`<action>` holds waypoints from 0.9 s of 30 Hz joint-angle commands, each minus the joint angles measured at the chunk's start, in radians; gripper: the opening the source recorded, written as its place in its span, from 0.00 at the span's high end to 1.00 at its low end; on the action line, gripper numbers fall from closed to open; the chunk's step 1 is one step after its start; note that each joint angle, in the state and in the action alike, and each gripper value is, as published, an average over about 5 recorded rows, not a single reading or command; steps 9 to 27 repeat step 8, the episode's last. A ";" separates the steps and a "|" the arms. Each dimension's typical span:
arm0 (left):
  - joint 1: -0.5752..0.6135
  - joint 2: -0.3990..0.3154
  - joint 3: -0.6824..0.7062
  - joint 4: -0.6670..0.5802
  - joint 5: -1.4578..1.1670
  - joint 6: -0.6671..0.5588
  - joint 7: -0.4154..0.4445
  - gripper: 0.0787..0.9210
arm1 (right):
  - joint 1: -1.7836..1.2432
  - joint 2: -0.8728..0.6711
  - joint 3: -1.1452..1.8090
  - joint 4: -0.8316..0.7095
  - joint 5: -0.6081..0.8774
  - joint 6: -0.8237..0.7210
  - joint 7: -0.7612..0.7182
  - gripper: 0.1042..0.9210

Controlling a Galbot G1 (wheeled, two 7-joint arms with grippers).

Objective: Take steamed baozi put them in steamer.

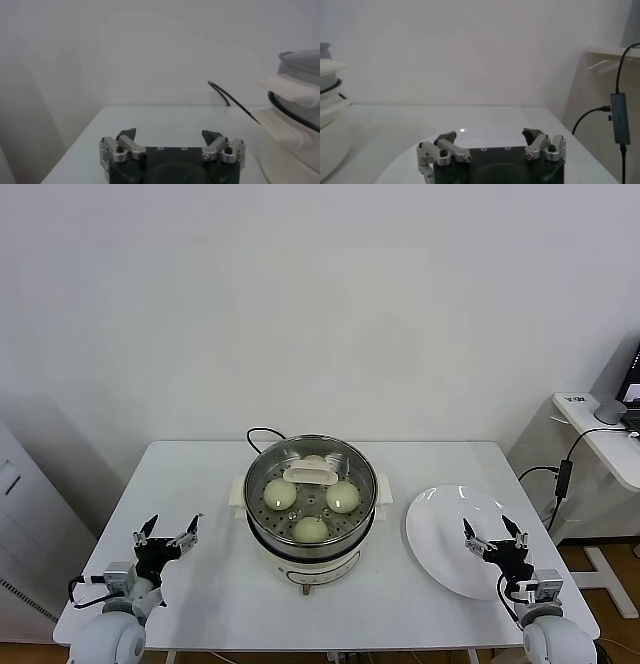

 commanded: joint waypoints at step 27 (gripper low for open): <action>0.004 -0.007 0.003 -0.019 0.008 0.023 0.002 0.12 | 0.016 -0.006 -0.015 -0.013 -0.028 0.005 0.012 0.12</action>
